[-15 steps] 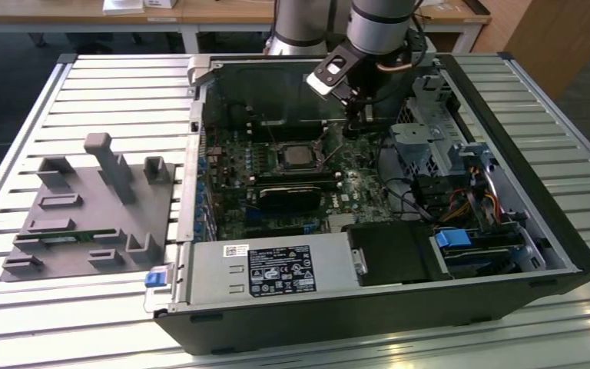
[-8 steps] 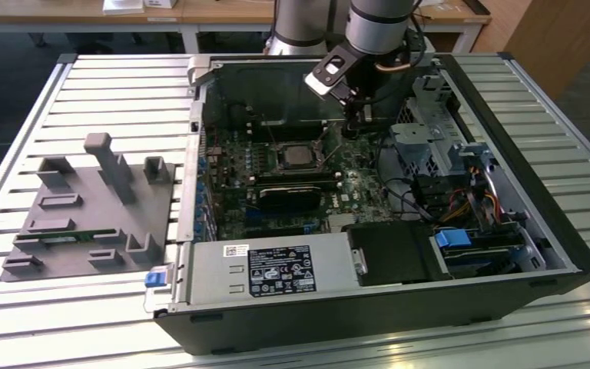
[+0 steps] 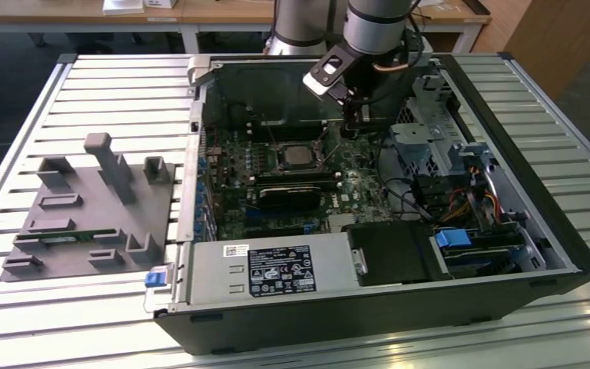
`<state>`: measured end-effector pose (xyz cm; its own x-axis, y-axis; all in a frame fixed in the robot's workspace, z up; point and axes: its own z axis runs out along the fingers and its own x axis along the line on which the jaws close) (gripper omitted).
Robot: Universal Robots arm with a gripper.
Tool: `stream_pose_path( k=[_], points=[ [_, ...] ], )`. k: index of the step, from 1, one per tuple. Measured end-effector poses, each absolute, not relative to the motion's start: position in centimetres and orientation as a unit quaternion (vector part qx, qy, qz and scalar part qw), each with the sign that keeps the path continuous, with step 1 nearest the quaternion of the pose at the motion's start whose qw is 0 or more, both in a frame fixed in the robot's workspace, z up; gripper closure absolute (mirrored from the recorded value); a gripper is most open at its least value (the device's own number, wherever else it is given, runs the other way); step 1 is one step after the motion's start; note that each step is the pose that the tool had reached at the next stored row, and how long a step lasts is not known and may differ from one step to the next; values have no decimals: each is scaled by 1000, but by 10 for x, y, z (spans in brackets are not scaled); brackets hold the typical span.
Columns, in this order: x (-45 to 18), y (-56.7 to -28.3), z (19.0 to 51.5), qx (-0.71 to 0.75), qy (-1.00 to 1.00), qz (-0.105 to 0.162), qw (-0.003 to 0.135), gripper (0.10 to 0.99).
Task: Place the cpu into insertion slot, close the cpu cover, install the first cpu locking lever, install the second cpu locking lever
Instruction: 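Close the cpu cover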
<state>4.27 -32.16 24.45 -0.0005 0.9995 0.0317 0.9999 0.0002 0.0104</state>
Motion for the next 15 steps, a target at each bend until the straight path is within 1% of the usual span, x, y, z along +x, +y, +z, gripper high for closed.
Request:
stream_pose_path(
  k=[15],
  points=[
    [39,-322,245,-707,-707,-15,8,980]
  ],
)
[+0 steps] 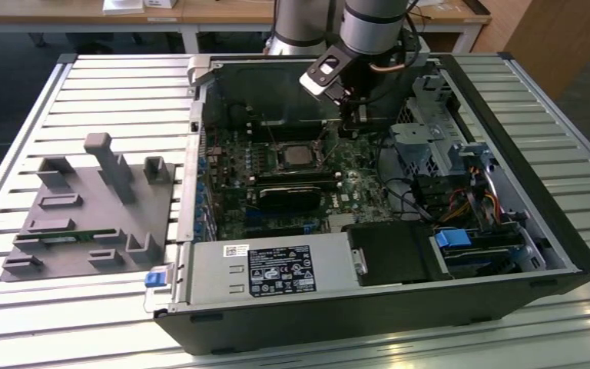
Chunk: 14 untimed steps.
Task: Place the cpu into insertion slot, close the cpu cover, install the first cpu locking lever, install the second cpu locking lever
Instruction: 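Close the cpu cover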
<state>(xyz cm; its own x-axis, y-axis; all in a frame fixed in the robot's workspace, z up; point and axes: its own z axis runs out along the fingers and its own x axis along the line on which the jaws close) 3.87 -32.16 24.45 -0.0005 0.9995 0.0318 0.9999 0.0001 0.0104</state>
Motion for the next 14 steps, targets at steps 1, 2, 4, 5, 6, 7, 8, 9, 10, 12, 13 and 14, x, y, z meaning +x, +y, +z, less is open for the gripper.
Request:
stream_pose_path(
  k=[1,2,4,5,6,7,8,9,10,12,13,14],
  points=[
    [38,-322,245,-707,-707,-15,8,980],
    [38,-322,245,-707,-707,-15,8,980],
    [38,-322,245,-707,-707,-15,8,980],
    [37,-322,245,-707,-707,-15,8,980],
    [37,-322,245,-707,-707,-15,8,980],
    [37,-322,245,-707,-707,-15,8,980],
    [37,-322,245,-707,-707,-15,8,980],
    [36,-322,245,-707,-707,-15,8,980],
    [36,-322,245,-707,-707,-15,8,980],
    [36,-322,245,-707,-707,-15,8,980],
    [35,-322,245,-707,-707,-15,8,980],
    [35,-322,245,-707,-707,-15,8,980]
  ],
)
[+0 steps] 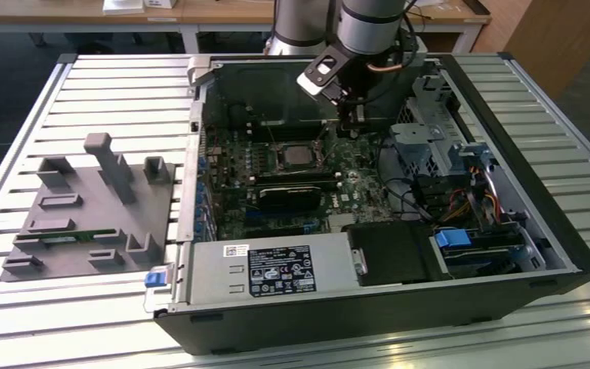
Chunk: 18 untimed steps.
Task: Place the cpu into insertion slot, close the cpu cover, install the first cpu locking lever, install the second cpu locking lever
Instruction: 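Close the cpu cover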
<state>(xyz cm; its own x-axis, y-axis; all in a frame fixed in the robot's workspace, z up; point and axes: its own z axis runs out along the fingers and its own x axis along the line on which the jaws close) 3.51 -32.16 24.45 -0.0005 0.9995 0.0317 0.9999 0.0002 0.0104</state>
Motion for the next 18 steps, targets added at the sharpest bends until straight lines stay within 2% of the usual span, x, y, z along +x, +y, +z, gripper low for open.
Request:
stream_pose_path(
  k=[18],
  points=[
    [31,-322,245,-707,-707,-15,8,980]
  ],
)
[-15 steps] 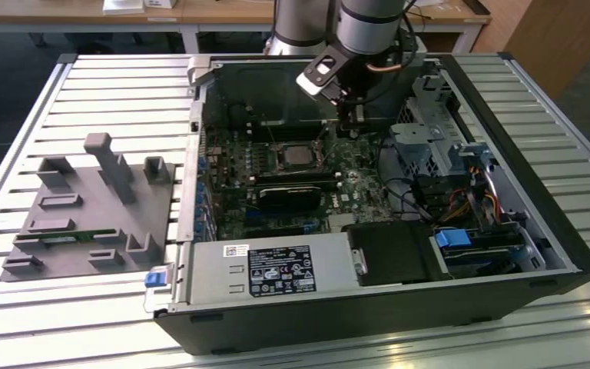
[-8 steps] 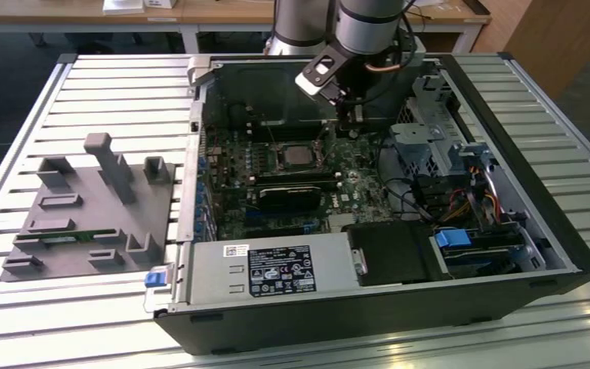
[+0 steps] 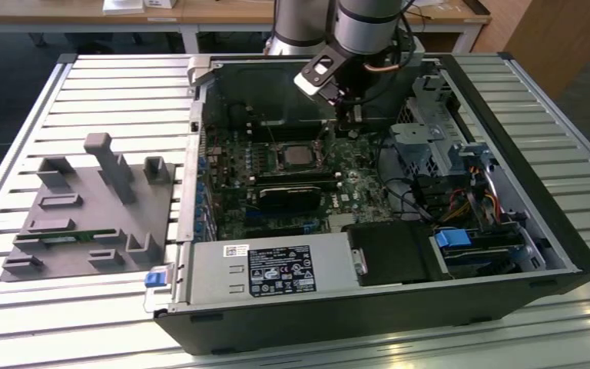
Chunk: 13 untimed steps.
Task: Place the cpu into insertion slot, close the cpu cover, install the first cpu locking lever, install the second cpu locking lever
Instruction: 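Close the cpu cover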
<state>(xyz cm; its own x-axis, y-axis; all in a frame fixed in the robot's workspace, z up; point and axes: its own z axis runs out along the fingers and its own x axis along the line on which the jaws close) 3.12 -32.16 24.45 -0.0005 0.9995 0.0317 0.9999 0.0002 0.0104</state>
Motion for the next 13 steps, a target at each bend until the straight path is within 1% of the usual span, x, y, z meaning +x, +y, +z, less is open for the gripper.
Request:
stream_pose_path(
  k=[13],
  points=[
    [27,-322,245,-707,-707,-15,8,980]
  ],
)
